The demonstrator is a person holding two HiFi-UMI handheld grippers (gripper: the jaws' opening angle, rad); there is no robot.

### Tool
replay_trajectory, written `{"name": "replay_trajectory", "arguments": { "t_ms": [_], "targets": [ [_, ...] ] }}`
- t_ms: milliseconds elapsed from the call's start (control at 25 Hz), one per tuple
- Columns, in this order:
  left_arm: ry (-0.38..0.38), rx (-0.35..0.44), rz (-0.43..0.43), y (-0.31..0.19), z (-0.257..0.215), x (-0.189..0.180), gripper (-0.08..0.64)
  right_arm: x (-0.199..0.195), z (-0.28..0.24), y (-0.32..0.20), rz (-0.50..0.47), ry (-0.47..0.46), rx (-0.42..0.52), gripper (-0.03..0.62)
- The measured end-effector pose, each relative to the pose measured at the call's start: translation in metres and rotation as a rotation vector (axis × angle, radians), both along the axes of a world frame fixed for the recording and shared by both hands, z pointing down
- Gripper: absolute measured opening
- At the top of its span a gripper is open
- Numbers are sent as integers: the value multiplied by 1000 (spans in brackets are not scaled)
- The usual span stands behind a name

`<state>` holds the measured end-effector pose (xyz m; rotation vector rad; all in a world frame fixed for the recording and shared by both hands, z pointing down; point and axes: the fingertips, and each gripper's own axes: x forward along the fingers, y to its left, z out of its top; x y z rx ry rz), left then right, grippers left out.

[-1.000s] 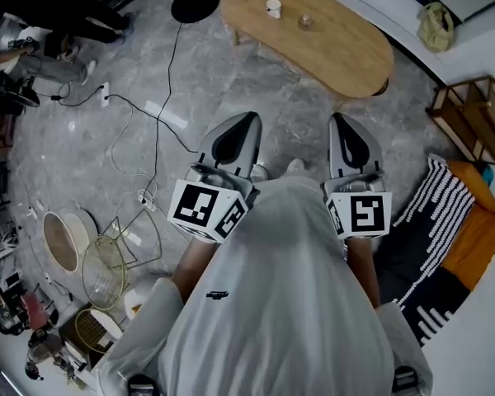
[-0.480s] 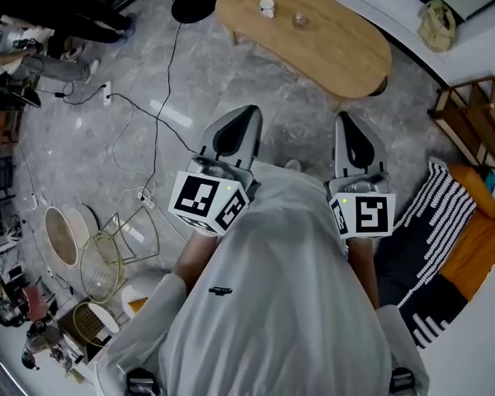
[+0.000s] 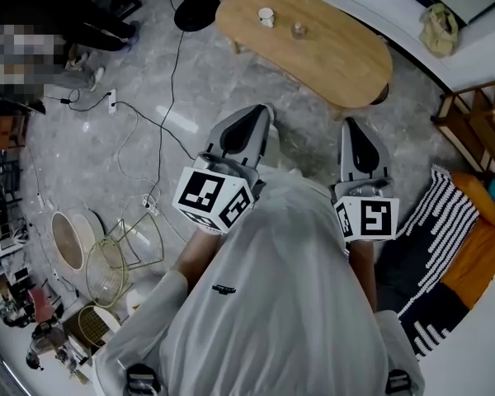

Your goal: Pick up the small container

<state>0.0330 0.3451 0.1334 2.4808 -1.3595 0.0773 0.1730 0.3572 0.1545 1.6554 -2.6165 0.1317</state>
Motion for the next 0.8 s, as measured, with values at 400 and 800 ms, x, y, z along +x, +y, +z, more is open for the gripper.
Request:
{"name": "replay_trajectory", "arguments": {
  "t_ms": [400, 800],
  "targets": [
    [1, -53, 11, -64, 19, -11, 20, -11, 15, -60, 17, -5, -48, 8],
    [41, -63, 13, -185, 12, -54, 20, -38, 2, -178, 40, 63, -61, 8]
  ]
}}
